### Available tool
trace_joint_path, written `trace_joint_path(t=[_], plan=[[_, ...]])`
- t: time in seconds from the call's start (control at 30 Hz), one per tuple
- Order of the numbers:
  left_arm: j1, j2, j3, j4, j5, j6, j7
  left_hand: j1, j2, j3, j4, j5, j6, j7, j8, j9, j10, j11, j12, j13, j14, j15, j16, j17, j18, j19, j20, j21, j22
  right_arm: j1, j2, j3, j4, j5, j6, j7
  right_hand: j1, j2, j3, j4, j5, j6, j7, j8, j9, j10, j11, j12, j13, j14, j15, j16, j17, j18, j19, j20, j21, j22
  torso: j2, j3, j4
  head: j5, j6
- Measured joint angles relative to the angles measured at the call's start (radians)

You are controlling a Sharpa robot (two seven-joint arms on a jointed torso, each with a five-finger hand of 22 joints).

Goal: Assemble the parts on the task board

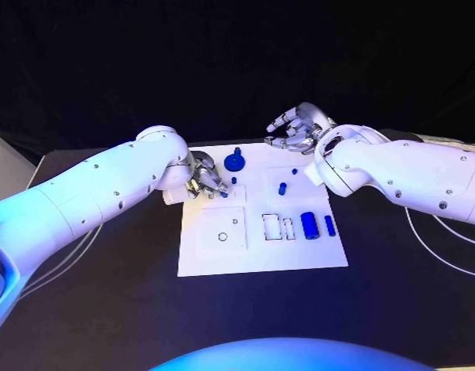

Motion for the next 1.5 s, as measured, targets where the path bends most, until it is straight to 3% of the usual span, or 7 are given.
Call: trace_joint_path(t=[1.03,1.3,1.5], plan=[[-0.002,0.006,-0.003,-0.007,-0.025,0.001,0.000,0.000,0.000,0.000,0.000,0.004,0.001,-0.001,-0.002,0.000,0.000,0.000,0.000,0.000,0.000,0.000,0.000,0.000,0.000,0.004,-0.004,0.000,0.001,0.000,-0.001,0.000,0.002,-0.001,0.000,-0.001,0.000,0.000,0.000,0.000,0.000,0.000,0.000,0.000,0.000,0.000,0.000,0.000,0.000,0.000,0.000,0.000,0.000,0.000,0.000,0.000,0.000,0.000,0.000,-0.0004,-0.0007,-0.002,-0.008],[0.003,0.008,-0.021,-0.005,-0.032,-0.002,0.005,0.000,0.000,0.000,0.000,0.004,0.001,-0.001,-0.002,-0.001,0.000,0.000,0.000,0.000,0.004,-0.004,0.000,0.000,0.000,0.004,-0.004,0.000,0.001,0.000,-0.002,0.000,0.002,-0.001,0.001,-0.001,0.000,0.000,0.000,0.000,0.000,0.000,0.000,0.000,0.000,0.000,0.000,0.000,0.000,0.000,0.000,0.000,0.000,0.000,0.000,0.000,0.000,-0.001,0.000,0.0002,-0.0006,-0.004,-0.011],[0.004,0.012,-0.028,-0.007,-0.036,-0.007,0.008,0.000,0.000,0.000,0.000,0.003,0.003,0.001,0.001,-0.001,0.000,0.000,0.000,0.000,0.004,-0.004,0.000,0.000,0.000,0.004,-0.004,0.000,0.001,0.000,-0.001,0.000,0.002,-0.002,0.001,-0.001,0.000,0.000,0.000,0.000,0.000,0.000,0.000,0.000,0.000,0.000,0.000,0.000,0.000,0.000,0.000,0.000,0.000,0.000,0.000,0.000,0.000,-0.001,0.000,0.0004,0.0000,-0.005,-0.012]])
